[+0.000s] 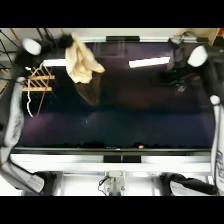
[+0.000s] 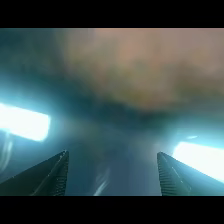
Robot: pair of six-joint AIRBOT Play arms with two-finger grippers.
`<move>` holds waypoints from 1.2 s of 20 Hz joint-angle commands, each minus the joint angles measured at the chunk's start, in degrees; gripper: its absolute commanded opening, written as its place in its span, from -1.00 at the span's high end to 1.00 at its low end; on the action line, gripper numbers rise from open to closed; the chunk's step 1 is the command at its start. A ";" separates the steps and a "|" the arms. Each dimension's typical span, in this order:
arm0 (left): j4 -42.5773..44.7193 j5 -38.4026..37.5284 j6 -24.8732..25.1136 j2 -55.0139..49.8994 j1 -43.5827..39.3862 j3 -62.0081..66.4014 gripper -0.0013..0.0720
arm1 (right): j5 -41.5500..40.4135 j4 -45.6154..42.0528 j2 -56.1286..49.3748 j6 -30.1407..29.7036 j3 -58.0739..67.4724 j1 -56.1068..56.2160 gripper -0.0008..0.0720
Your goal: Fold the shirts.
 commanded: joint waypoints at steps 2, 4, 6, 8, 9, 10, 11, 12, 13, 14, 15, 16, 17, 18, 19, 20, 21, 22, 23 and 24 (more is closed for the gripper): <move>2.08 -7.28 5.64 22.73 -8.90 -0.90 0.89 | 2.08 -14.01 13.97 -0.66 2.75 0.00 -0.85; 5.62 -11.63 2.91 28.87 -13.53 -3.26 0.89 | 2.93 -18.05 21.99 -0.33 2.91 0.00 -0.85; 10.23 -18.10 -3.61 31.30 -17.22 -6.10 0.89 | 6.60 -18.38 28.06 -0.17 2.89 0.02 -0.85; 12.07 -22.91 -7.69 30.86 -20.72 -11.10 0.88 | 13.53 -17.16 31.19 0.46 2.82 0.02 -0.85; 12.07 -22.47 -7.91 30.23 -22.49 -14.67 0.88 | 16.87 -16.70 31.93 0.46 2.27 0.02 -0.85; 12.07 -21.53 -7.93 29.16 -24.39 -18.58 0.88 | 19.04 -16.35 32.22 0.46 1.05 0.02 -0.85; 12.04 -20.02 -8.17 27.39 -26.43 -22.86 0.88 | 20.57 -16.20 32.20 0.57 -0.87 0.02 -0.85; 12.00 -18.21 -8.87 25.00 -28.57 -26.93 0.88 | 20.57 -15.76 32.20 0.98 -3.48 0.02 -0.85; 12.00 -16.41 -10.10 22.18 -30.51 -30.16 0.88 | 19.63 -15.23 32.20 1.86 -6.75 0.02 -0.85; 11.37 -14.80 -10.93 18.51 -32.46 -32.72 0.88 | 17.68 -14.12 32.15 3.21 -10.91 0.02 -0.85; 9.92 -14.40 -11.37 14.56 -33.88 -33.70 0.88 | 14.86 -12.63 32.00 4.55 -15.28 0.02 -0.85; 7.45 -15.45 -11.34 10.21 -34.71 -33.27 0.74 | 11.80 -10.84 31.63 6.01 -19.26 0.02 -0.85; 4.59 -18.03 -11.37 6.62 -34.56 -31.89 0.02 | 8.66 -8.46 30.77 6.93 -22.84 0.02 -0.85; 3.04 -22.49 -11.34 4.24 -33.51 -29.59 -0.90 | 6.14 -6.32 29.53 7.28 -25.31 0.02 -0.85; 3.21 -28.70 -10.75 2.95 -31.67 -26.77 -1.00 | 3.82 -4.57 27.61 7.26 -26.93 0.02 -0.85; 4.76 -35.54 -9.99 2.80 -28.81 -23.87 -1.00 | 1.84 -3.41 25.35 7.21 -27.56 0.02 -0.85; 6.82 -41.55 -10.01 3.56 -25.51 -21.51 -1.00 | -0.26 -2.56 22.51 7.10 -27.63 0.02 -0.85; 8.59 -46.88 -10.01 5.18 -21.55 -19.98 -1.00 | -2.19 -1.70 19.76 6.54 -27.63 0.02 -0.85; 9.53 -50.45 -9.86 7.39 -17.81 -20.09 -1.00 | -3.76 -0.13 16.52 5.57 -27.63 0.02 -0.85; 9.75 -53.29 -9.86 10.08 -13.99 -21.44 -1.00 | -4.57 1.88 13.44 4.28 -27.63 0.02 -0.85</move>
